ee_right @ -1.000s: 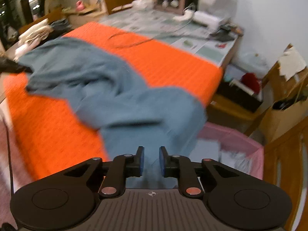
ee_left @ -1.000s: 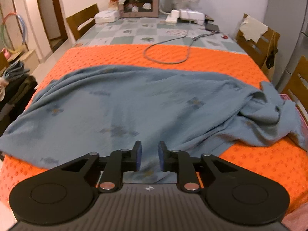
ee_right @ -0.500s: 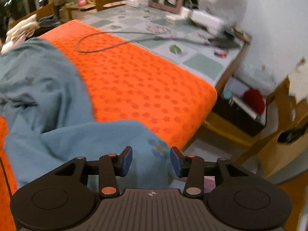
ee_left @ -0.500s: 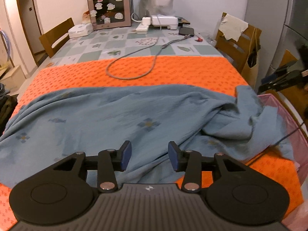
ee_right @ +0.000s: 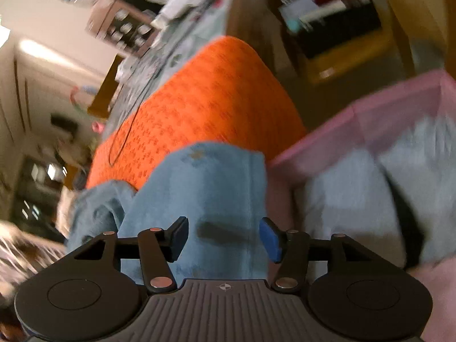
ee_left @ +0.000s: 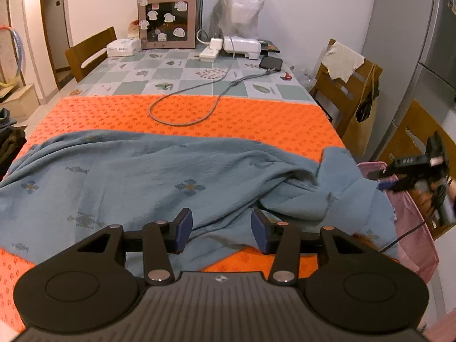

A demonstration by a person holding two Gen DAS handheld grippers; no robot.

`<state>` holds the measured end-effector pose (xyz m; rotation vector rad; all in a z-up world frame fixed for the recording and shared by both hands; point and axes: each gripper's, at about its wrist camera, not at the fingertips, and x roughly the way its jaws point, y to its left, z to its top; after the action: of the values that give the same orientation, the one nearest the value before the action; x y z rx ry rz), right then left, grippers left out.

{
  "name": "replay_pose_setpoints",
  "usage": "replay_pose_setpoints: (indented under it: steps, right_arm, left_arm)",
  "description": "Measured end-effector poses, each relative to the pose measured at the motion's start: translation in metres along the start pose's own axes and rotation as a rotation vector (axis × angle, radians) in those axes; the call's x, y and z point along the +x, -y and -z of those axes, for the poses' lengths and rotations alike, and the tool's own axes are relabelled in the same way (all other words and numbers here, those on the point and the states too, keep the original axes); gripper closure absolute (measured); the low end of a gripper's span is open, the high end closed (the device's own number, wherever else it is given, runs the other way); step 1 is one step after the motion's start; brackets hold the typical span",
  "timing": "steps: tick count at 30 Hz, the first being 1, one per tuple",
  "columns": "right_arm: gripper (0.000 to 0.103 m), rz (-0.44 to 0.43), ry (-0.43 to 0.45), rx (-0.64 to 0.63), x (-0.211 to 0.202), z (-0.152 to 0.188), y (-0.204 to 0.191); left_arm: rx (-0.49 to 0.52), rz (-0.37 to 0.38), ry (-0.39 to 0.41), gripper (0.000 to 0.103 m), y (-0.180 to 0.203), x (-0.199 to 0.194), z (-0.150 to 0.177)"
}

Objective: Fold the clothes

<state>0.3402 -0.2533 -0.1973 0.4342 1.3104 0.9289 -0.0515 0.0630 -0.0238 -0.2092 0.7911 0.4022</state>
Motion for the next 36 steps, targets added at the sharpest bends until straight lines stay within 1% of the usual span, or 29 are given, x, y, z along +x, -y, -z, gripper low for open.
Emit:
replay_pose_setpoints:
  steps: [3,5,6,7,8,9,10,14,17,19,20,21,22,23,25,26,27,28,30,32,36]
  right_arm:
    - [0.044,-0.072,0.006,0.102,0.005,0.012,0.02]
    - [0.047,-0.13,0.023,0.159,0.005,0.017,0.03]
    - [0.051,-0.159,0.032,0.187,0.005,0.02,0.035]
    - [0.068,-0.184,0.041,0.192,0.005,0.021,0.037]
    - [0.076,-0.2,0.044,0.185,0.003,0.022,0.038]
    - [0.096,-0.211,0.043,0.176,0.002,0.023,0.038]
    - [0.1,-0.223,0.039,0.159,0.001,0.023,0.037]
    - [0.1,-0.249,0.026,0.075,-0.013,0.02,0.029]
    - [0.1,-0.222,0.001,0.023,-0.026,0.016,0.027]
    - [0.096,-0.21,-0.019,0.009,-0.035,0.011,0.028]
    - [0.096,-0.214,-0.032,0.007,-0.038,0.008,0.029]
    - [0.094,-0.215,-0.037,0.005,-0.04,0.006,0.03]
    - [0.088,-0.207,-0.038,0.004,-0.042,0.004,0.032]
    - [0.085,-0.199,-0.042,0.008,-0.043,0.001,0.035]
    - [0.072,-0.178,-0.052,0.024,-0.042,-0.005,0.04]
    - [0.069,-0.17,-0.059,0.036,-0.039,-0.008,0.044]
    - [0.058,-0.163,-0.066,0.047,-0.037,-0.01,0.047]
    - [0.051,-0.161,-0.073,0.053,-0.033,-0.013,0.05]
    - [0.047,-0.175,-0.072,0.085,-0.023,-0.017,0.06]
    - [0.047,-0.208,-0.076,0.15,-0.008,-0.02,0.074]
    - [0.048,-0.275,-0.103,0.207,0.018,-0.027,0.088]
  left_arm:
    - [-0.015,-0.019,0.01,0.05,0.009,-0.014,0.009]
    - [-0.025,-0.033,0.018,0.05,0.015,-0.023,0.016]
    - [-0.029,-0.042,0.025,0.05,0.02,-0.027,0.019]
    - [-0.034,-0.054,0.032,0.05,0.026,-0.033,0.024]
    - [-0.039,-0.067,0.044,0.05,0.033,-0.039,0.029]
    - [-0.044,-0.081,0.056,0.05,0.041,-0.046,0.034]
    - [-0.049,-0.095,0.069,0.05,0.049,-0.052,0.038]
    - [-0.095,-0.165,0.112,0.047,0.087,-0.077,0.06]
    - [-0.15,-0.217,0.144,0.047,0.125,-0.099,0.077]
    - [-0.18,-0.24,0.156,0.047,0.149,-0.112,0.084]
    - [-0.196,-0.247,0.164,0.047,0.164,-0.119,0.089]
    - [-0.209,-0.255,0.167,0.047,0.177,-0.125,0.092]
    - [-0.222,-0.262,0.161,0.047,0.19,-0.129,0.095]
    - [-0.236,-0.269,0.153,0.047,0.202,-0.133,0.097]
    - [-0.262,-0.276,0.141,0.047,0.224,-0.14,0.1]
    - [-0.274,-0.276,0.138,0.047,0.234,-0.143,0.1]
    - [-0.284,-0.279,0.14,0.047,0.246,-0.145,0.1]
    - [-0.294,-0.289,0.138,0.047,0.255,-0.145,0.099]
    - [-0.316,-0.312,0.134,0.047,0.273,-0.144,0.097]
    - [-0.344,-0.329,0.135,0.047,0.289,-0.142,0.092]
    - [-0.387,-0.37,0.127,0.047,0.319,-0.127,0.075]
